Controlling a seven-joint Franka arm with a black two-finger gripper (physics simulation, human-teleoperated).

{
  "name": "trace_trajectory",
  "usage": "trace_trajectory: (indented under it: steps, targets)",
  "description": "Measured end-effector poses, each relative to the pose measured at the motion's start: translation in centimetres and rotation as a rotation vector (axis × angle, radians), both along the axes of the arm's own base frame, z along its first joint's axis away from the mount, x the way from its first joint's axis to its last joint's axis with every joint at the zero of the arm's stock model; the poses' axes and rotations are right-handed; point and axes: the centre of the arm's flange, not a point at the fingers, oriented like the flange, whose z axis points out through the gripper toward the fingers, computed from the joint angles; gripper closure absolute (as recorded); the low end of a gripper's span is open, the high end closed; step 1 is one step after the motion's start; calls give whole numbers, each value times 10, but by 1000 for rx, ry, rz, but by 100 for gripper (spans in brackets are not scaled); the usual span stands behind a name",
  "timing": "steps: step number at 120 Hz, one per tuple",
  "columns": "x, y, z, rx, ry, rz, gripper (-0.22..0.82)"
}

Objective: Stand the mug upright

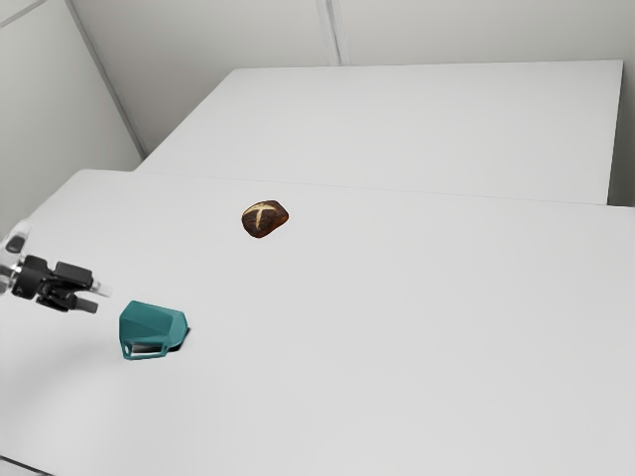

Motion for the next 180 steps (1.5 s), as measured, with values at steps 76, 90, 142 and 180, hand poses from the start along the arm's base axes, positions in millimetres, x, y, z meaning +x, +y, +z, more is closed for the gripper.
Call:
trace_trajectory:
  steps: [76, 90, 142, 180]
  targets:
    - [-6, -2, -45, -39, 19, -35, 2]
    - [-1, -6, -46, -37, 13, -51, 2]
    - [15, -25, -44, -56, -26, -79, 2]
    - [16, -31, -54, -117, -69, -72, 2]
